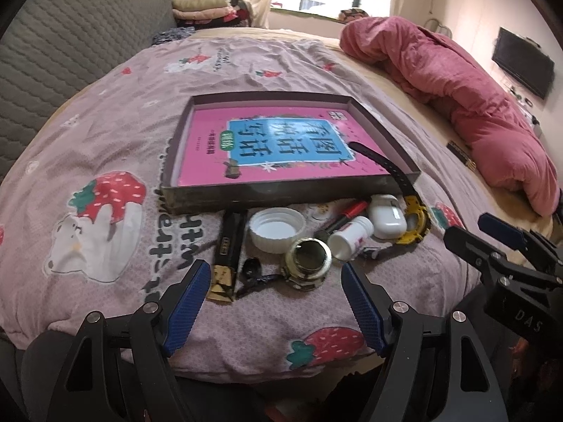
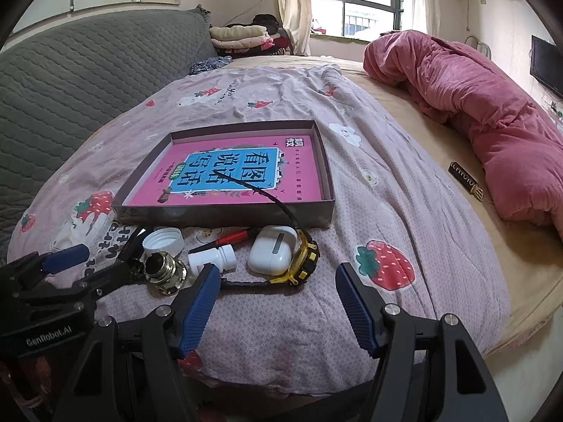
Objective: Organize rigid objects
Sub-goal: 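Move the left tool toward the silver metal ring, then close the left tool on the silver metal ring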
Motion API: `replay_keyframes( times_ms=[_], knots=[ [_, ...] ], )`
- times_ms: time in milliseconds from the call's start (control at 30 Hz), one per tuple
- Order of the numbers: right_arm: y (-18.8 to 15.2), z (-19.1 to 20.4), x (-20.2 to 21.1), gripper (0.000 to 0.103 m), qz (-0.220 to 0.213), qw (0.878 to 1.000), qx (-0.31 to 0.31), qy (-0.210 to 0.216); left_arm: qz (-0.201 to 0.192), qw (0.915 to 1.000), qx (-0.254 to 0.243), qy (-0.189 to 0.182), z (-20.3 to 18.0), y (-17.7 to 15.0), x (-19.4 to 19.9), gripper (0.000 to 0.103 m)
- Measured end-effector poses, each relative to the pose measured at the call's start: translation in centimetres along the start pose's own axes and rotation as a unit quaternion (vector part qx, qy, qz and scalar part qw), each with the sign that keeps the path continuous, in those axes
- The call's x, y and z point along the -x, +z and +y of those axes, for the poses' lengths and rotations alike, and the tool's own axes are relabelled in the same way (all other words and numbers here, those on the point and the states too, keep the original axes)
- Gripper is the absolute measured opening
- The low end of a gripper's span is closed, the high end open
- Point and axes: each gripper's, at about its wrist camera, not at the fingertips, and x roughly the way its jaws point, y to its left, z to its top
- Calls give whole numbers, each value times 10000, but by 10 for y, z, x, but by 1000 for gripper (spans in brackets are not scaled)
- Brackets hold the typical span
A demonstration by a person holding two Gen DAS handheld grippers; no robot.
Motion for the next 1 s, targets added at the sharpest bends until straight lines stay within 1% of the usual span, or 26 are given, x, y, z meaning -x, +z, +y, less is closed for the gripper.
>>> replay_keyframes(
  times_ms=[167, 267, 400, 467, 533, 700, 800, 867, 900, 1000],
  knots=[
    [0, -5, -1, 67, 6, 10000, -73, -15, 109, 9998, -78, -175, -5, -2, -7, 78],
    [-1, -10, -3, 67, 25, 9999, -159, -26, 82, 9997, -222, -62, -9, -3, -10, 78],
    [-1, -20, -8, 67, 104, 9995, -307, -43, 91, 9996, -235, -126, -9, -3, -14, 78],
    [-2, -25, -12, 67, 168, 9990, -411, -15, 101, 9996, -243, -99, -8, -2, -17, 78],
    [-3, -28, -16, 67, 249, 9985, -477, -73, 126, 9996, -238, -131, -7, -2, -20, 78],
    [-5, -31, -20, 67, 306, 9980, -542, -72, 251, 9993, -140, -239, -5, 0, -29, 78],
    [-5, -31, -21, 67, 303, 9981, -534, -66, 249, 9990, -132, -341, -6, 1, -30, 72],
    [-5, -31, -23, 67, 323, 9981, -528, -69, 260, 9987, -163, -402, -8, 2, -32, 65],
    [-5, -31, -23, 67, 328, 9980, -531, -65, 270, 9986, -184, -420, -9, 2, -33, 64],
    [-5, -31, -24, 67, 327, 9980, -546, -50, 326, 9980, -240, -480, -13, 3, -38, 57]
  ],
)
